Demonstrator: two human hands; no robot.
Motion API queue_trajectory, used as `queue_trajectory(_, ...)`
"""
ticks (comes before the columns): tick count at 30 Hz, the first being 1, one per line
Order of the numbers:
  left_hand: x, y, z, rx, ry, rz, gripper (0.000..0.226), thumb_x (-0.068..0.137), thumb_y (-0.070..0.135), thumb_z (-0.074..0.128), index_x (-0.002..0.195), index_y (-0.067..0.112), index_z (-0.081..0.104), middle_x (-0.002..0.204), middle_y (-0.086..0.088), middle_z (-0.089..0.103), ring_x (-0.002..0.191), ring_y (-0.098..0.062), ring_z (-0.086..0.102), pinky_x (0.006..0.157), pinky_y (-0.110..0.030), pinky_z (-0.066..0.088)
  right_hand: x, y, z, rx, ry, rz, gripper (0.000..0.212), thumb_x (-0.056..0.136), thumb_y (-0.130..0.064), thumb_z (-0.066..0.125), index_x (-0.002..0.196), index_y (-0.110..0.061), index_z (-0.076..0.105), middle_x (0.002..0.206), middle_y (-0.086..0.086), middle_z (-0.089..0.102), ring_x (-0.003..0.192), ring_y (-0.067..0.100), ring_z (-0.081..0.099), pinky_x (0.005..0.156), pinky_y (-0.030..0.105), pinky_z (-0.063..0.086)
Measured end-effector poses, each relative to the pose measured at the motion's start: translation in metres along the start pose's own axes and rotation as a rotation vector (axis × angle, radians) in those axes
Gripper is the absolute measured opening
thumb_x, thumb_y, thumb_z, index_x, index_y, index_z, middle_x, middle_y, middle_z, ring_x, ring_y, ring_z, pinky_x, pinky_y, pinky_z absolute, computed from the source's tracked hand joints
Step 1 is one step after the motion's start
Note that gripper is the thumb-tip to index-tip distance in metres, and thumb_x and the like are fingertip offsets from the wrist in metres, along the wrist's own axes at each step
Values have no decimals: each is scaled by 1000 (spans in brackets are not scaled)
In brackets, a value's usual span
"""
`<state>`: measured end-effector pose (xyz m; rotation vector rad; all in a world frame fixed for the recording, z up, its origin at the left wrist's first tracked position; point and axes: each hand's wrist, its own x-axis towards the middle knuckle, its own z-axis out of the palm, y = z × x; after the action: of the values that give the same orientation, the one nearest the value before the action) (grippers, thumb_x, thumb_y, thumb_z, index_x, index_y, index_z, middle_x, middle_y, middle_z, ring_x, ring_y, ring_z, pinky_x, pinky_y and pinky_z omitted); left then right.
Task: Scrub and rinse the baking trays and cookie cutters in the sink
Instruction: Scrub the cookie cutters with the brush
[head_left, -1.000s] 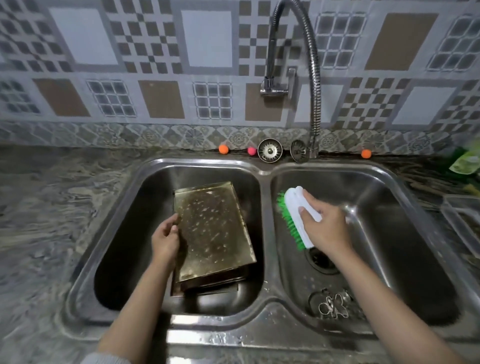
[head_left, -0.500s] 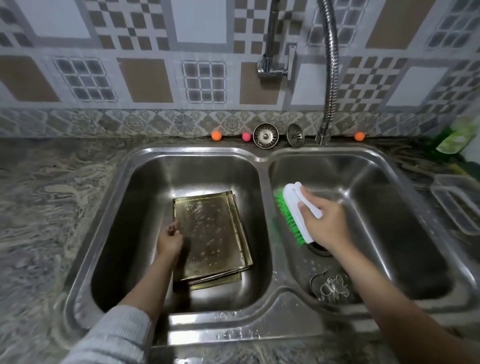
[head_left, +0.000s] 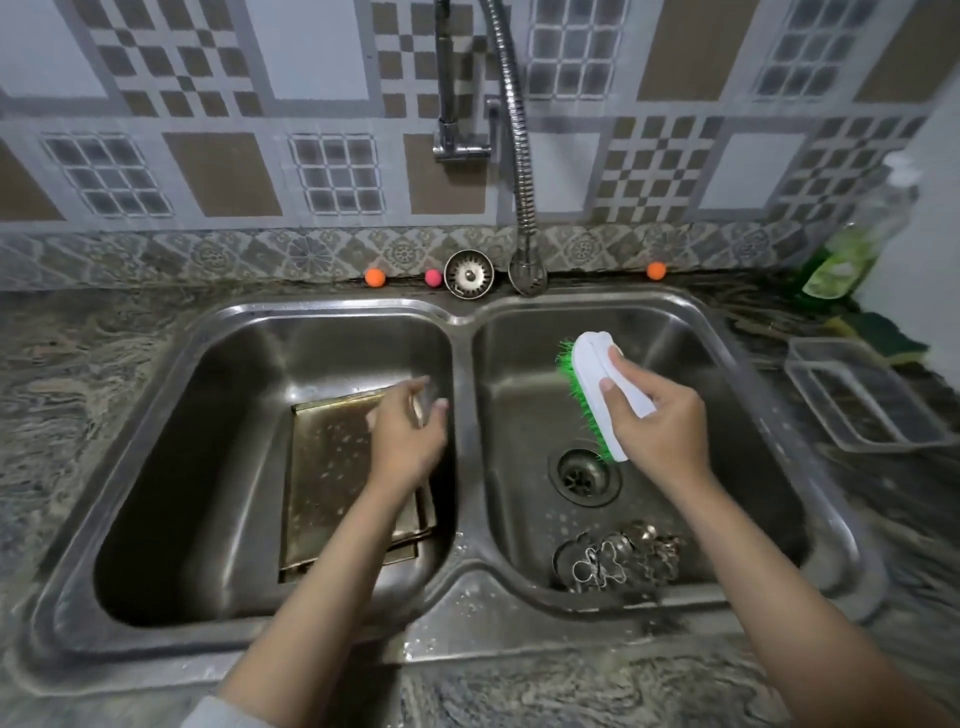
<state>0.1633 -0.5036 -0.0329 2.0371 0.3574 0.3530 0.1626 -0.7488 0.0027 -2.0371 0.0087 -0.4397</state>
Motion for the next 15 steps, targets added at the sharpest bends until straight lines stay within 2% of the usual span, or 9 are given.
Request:
queue_trajectory(3, -33, 31, 50, 8, -277, 145, 37, 81, 29, 68, 113, 11, 63, 112, -3, 65, 107, -19, 60, 95, -27, 44, 6, 17, -32, 18, -38, -35, 31, 85, -19, 68, 116, -21, 67, 118, -6, 65, 110, -6, 56, 93, 9, 40)
queue_trajectory(7, -74, 40, 121, 298, -668, 99, 54, 81, 31, 72, 128, 11, 53, 125, -7, 60, 117, -21, 56, 92, -23, 40, 12, 41, -80, 40, -83, -31, 32, 85, -17, 68, 117, -20, 66, 115, -12, 63, 110, -6, 56, 95, 13, 42)
queue_trajectory(10, -90, 30, 157, 619, -937, 21, 68, 81, 33, 70, 139, 14, 40, 140, -9, 48, 127, -25, 48, 101, -28, 39, 16, 61, -119, 38, -88, -16, 33, 85, -18, 68, 117, -23, 66, 113, -19, 59, 109, -8, 55, 94, 12, 43)
queue_trajectory(11, -94, 29, 165, 719, -996, 2, 68, 82, 32, 69, 140, 14, 38, 141, -10, 47, 125, -26, 49, 100, -30, 41, 19, 69, -132, 38, -80, -12, 33, 85, -18, 68, 117, -23, 65, 112, -19, 58, 107, -9, 55, 93, 10, 42)
queue_trajectory(14, -107, 31, 182, 895, -1096, -111, 59, 85, 28, 66, 135, 10, 39, 135, -13, 48, 109, -27, 58, 85, -31, 50, 30, 91, -171, 46, -46, 16, 34, 85, -17, 68, 119, -22, 64, 110, -23, 56, 100, -14, 55, 87, 4, 41)
queue_trajectory(15, -110, 30, 186, 942, -1104, -104, 58, 87, 28, 62, 136, 9, 37, 135, -13, 47, 112, -27, 57, 87, -31, 49, 35, 98, -183, 37, -27, 20, 34, 86, -17, 67, 120, -21, 64, 110, -22, 56, 100, -12, 55, 86, 4, 41)
